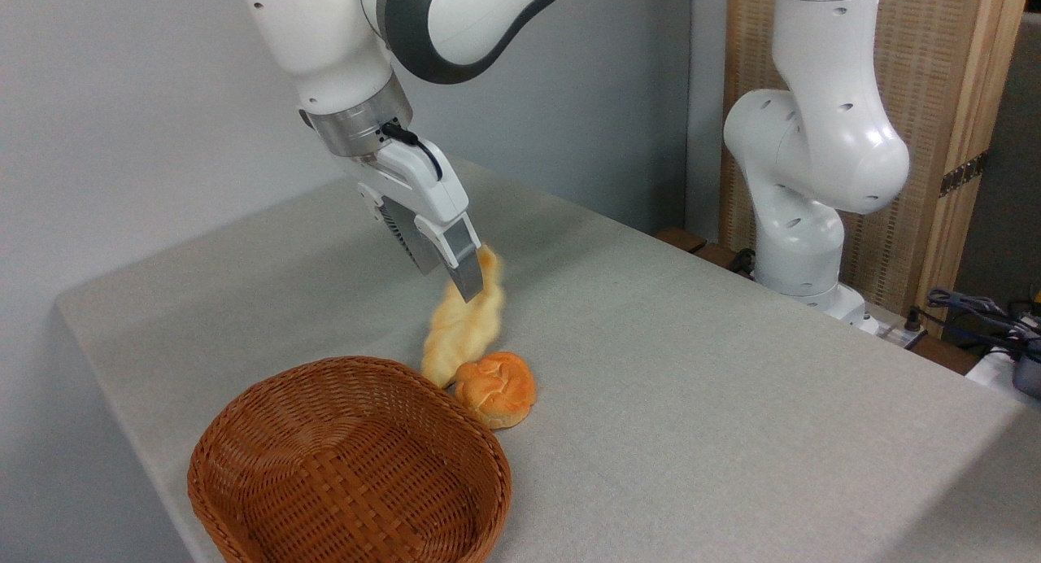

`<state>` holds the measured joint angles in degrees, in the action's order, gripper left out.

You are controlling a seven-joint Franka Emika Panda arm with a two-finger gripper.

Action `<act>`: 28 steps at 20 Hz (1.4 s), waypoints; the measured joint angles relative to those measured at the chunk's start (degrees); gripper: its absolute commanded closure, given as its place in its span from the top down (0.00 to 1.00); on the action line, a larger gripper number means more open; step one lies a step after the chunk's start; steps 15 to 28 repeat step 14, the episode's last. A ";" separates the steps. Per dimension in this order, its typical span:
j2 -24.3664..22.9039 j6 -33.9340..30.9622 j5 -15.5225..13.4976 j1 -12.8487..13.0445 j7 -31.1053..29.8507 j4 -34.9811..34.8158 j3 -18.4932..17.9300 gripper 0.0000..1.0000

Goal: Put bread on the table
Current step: 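Move the loaf beside the round bun and lower it onto the table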

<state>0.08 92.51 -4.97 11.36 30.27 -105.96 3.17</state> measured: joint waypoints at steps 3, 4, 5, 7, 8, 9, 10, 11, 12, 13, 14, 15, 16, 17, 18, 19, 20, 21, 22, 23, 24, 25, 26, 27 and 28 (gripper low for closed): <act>-0.03 0.20 0.00 -0.01 0.00 0.12 -0.02 1.00; -0.07 0.87 0.00 -0.02 0.00 0.25 -0.07 1.00; -0.15 2.26 0.00 -0.04 0.00 0.40 -0.14 1.00; -0.33 5.93 0.12 -0.07 0.00 1.04 -0.37 1.00; -0.41 7.42 0.68 -0.10 0.00 1.85 -0.52 1.00; -0.46 8.33 1.58 -0.25 0.00 3.07 -0.65 1.00; -0.49 8.74 2.28 -0.53 0.00 4.46 -0.75 1.00; -0.49 8.93 2.70 -0.82 0.00 5.86 -0.92 1.00; -0.48 8.94 2.86 -0.97 0.00 6.94 -1.38 1.00; -0.44 8.94 2.93 -1.07 0.00 7.59 -2.07 1.00; -0.35 8.99 2.95 -1.15 0.06 7.83 -2.74 1.00; -0.35 8.99 2.95 -1.15 0.06 7.83 -2.74 1.00; -0.35 8.99 2.95 -1.15 0.06 7.83 -2.74 1.00; -0.35 8.99 2.95 -1.15 0.06 7.83 -2.74 1.00; -0.35 8.99 2.95 -1.15 0.06 7.83 -2.74 1.00; -0.35 8.99 2.95 -1.15 0.06 7.83 -2.74 1.00; -0.35 8.99 2.95 -1.15 0.06 7.83 -2.74 1.00; -0.35 8.99 2.95 -1.15 0.06 7.83 -2.74 1.00; -0.35 8.99 2.95 -1.15 0.06 7.83 -2.74 1.00; -0.35 8.99 2.95 -1.15 0.06 7.83 -2.74 1.00; -0.35 8.99 2.95 -1.15 0.06 7.83 -2.74 1.00; -0.35 8.99 2.95 -1.15 0.06 7.83 -2.74 1.00; -0.35 8.99 2.95 -1.15 0.06 7.83 -2.74 1.00; -0.35 8.99 2.95 -1.15 0.06 7.83 -2.74 1.00; -0.35 8.99 2.95 -1.15 0.06 7.83 -2.74 1.00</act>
